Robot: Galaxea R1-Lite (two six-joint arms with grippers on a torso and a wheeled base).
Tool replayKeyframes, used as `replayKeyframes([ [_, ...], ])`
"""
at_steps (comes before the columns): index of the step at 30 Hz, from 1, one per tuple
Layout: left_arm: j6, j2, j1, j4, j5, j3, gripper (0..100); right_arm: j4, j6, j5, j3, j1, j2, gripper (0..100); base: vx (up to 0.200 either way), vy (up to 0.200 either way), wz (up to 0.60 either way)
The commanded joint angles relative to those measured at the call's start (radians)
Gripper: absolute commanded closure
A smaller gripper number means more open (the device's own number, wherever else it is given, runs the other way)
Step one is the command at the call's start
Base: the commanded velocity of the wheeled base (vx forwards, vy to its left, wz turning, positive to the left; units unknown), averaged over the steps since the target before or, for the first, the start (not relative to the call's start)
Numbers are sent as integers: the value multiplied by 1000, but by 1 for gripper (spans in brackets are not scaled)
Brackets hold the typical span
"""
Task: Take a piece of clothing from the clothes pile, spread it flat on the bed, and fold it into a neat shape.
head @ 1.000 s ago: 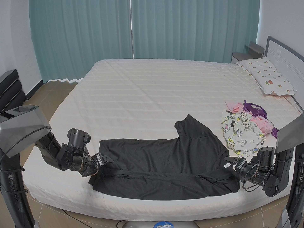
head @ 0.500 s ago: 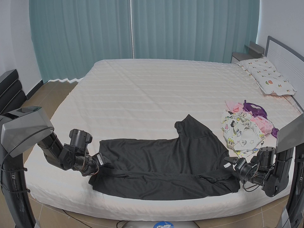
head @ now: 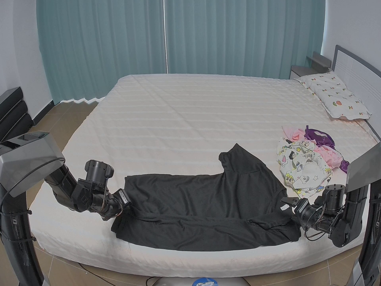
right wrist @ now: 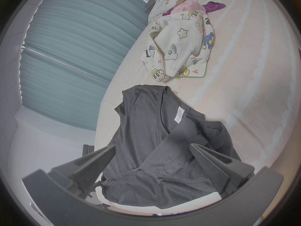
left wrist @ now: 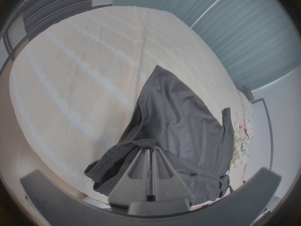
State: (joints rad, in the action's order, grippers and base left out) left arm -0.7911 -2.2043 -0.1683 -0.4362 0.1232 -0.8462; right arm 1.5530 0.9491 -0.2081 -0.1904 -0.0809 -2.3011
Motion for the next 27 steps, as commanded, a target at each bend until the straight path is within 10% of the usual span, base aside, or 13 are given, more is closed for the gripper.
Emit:
replayKeyframes([
  [1, -13, 24, 21, -1, 1, -10, 100, 2, -1, 1, 0, 1, 2, 0, 0, 0, 0],
  [18, -50, 47, 56, 128, 131, -45, 100, -4, -112, 7, -38, 4, -1, 0, 0, 0, 0],
  [27, -50, 58, 58, 163, 162, -40, 100, -134, -437, -14, -193, 38, -61, 0, 0, 0, 0],
])
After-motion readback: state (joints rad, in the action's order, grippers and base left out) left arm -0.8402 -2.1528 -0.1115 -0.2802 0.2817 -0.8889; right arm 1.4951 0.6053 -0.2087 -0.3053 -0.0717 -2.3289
